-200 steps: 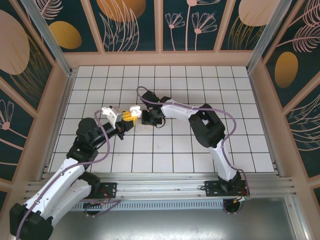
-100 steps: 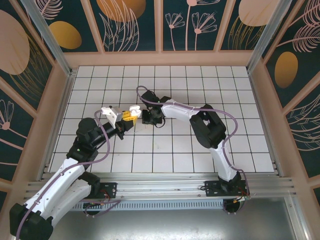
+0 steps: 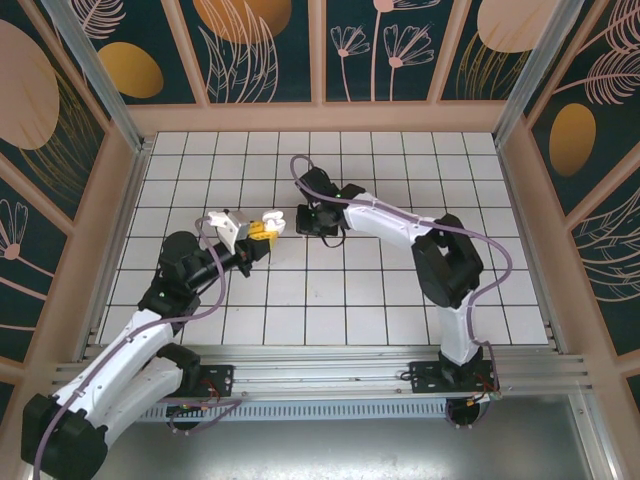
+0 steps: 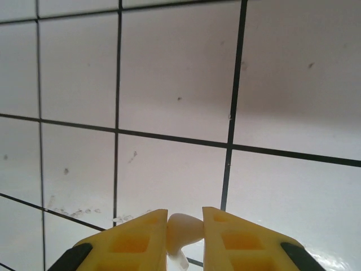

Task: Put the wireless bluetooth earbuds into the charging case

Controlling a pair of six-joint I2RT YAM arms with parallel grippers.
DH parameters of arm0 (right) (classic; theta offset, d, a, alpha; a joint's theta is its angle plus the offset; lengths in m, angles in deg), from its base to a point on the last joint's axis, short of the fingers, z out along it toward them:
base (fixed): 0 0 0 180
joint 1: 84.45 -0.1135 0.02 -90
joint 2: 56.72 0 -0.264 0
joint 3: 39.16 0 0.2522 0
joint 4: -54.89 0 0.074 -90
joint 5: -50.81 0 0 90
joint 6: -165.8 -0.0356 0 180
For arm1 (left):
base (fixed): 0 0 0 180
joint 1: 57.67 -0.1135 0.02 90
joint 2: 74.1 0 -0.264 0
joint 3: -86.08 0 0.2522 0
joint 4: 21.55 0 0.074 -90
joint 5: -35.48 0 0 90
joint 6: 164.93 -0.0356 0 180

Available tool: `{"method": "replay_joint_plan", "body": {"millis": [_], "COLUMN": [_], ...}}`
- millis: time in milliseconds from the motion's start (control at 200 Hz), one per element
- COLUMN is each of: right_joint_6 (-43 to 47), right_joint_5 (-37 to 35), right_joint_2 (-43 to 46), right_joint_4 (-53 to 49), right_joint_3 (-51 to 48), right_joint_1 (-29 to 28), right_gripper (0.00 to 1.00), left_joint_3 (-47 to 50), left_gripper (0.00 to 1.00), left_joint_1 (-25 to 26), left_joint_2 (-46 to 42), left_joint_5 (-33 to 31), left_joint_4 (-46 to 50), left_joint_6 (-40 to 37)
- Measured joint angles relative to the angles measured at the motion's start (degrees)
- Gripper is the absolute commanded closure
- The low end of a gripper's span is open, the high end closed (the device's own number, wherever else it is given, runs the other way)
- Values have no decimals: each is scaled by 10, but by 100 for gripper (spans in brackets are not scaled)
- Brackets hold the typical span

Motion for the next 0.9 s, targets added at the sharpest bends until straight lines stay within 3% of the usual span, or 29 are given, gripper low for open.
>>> {"method": "replay_joint_plan", "body": {"millis": [561, 901], "right_joint_6": [6, 6], "right_joint_5": [-77, -105], "right_joint_2": [211, 303], "right_joint_4": [18, 80], "right_joint_3": [-81, -130], "right_joint_1": [23, 26], "right_gripper": [81, 81], "left_joint_3": [-12, -55], "left_gripper": [100, 100], "left_joint_1": [2, 34], "left_joint_2": [154, 258], "left_joint_5": [23, 8], "left_joint_4": [-129, -203], "left_joint_6": [61, 95]}}
